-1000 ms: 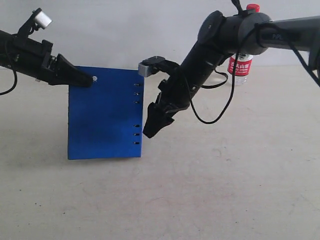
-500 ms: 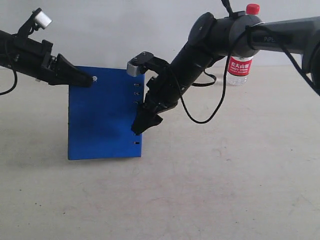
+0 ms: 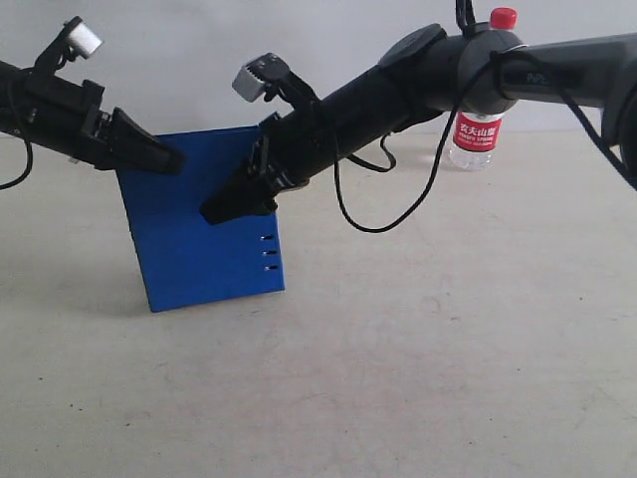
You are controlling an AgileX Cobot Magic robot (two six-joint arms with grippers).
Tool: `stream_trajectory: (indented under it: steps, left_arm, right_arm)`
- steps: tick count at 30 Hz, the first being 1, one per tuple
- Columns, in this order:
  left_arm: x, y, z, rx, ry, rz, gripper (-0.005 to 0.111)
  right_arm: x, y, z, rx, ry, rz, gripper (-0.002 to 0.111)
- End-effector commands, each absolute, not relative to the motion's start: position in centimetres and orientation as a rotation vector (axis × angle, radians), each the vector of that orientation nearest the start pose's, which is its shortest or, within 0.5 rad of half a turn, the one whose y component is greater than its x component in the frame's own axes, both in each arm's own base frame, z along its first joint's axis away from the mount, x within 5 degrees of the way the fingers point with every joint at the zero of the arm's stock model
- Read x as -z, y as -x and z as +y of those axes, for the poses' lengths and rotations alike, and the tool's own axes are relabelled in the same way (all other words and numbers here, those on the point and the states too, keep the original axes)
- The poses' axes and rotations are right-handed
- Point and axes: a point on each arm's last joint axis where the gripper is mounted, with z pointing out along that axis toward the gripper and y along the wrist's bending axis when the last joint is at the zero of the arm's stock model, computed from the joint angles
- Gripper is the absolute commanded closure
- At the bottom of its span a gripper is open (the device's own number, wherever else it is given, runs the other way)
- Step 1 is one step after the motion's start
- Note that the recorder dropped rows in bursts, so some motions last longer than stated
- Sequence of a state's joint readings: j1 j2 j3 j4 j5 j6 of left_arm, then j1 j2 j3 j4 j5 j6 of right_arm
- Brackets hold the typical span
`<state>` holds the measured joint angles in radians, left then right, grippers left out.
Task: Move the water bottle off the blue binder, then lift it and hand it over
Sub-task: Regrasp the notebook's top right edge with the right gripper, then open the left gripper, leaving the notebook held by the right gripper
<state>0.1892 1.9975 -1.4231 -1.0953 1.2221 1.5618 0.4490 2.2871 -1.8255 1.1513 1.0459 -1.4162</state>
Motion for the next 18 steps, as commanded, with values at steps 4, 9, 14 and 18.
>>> stream_trajectory:
  steps: [4, 9, 14, 18]
  left_arm:
    - [-22.0, -40.5, 0.0, 0.885, -0.884, 2.09, 0.102]
    - [-22.2, -40.6, -0.1, 0.917, -0.85, 2.079, 0.092]
    - [-22.7, -40.7, -0.3, 0.954, -0.794, 2.048, 0.063]
    - [-23.1, -41.5, 0.4, 0.84, -0.654, 2.106, 0.065]
  right_arm:
    - [-20.2, -39.4, 27.8, -1.234, 1.5, 1.764, 0.072]
    - [-19.6, -39.3, 27.5, -1.176, 1.568, 1.794, 0.108]
    - [-19.1, -39.3, 27.1, -1.121, 1.608, 1.854, 0.108]
    - [-18.6, -39.6, 26.8, -1.042, 1.618, 1.912, 0.108]
